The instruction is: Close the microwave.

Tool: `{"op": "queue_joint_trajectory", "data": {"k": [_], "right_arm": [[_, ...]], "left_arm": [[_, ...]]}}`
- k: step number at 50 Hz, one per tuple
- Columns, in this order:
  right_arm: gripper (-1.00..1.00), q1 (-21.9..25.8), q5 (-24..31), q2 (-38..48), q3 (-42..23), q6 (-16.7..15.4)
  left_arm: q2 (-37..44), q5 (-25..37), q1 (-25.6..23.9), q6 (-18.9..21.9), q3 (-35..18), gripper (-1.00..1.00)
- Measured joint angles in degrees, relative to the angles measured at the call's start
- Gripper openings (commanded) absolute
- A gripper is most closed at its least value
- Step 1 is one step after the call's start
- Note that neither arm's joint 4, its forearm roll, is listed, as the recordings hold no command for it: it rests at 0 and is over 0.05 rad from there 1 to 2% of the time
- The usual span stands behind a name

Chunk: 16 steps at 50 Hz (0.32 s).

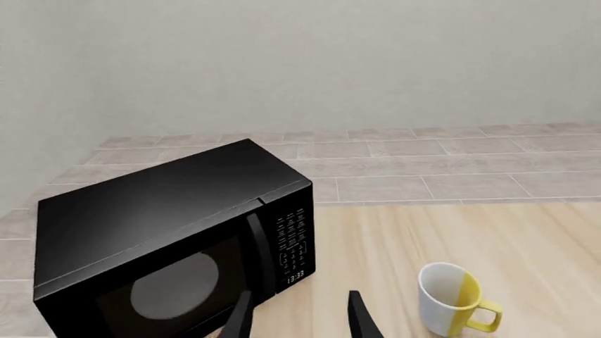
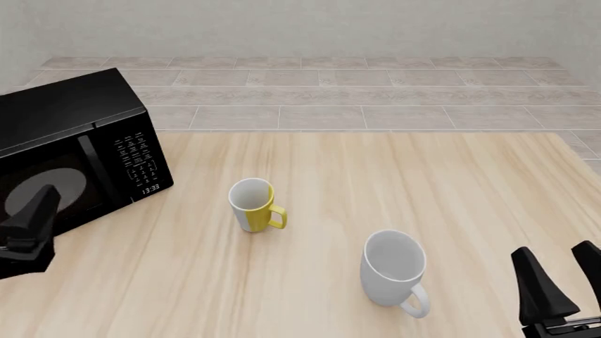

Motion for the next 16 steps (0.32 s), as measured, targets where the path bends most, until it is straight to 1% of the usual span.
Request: {"op": "queue_joint_trajectory", "data": {"k": [8, 16], "right_arm": [[1.0, -0.07, -0.11, 0.18, 0.31, -0.2], [1.0, -0.17, -0.61, 0.76, 0.48, -0.5]], "left_arm": [[-7.88, 5.82, -0.92, -0.64, 0.64, 1.0], [-10.75, 8.03, -1.46, -1.46, 1.11, 1.0]]}}
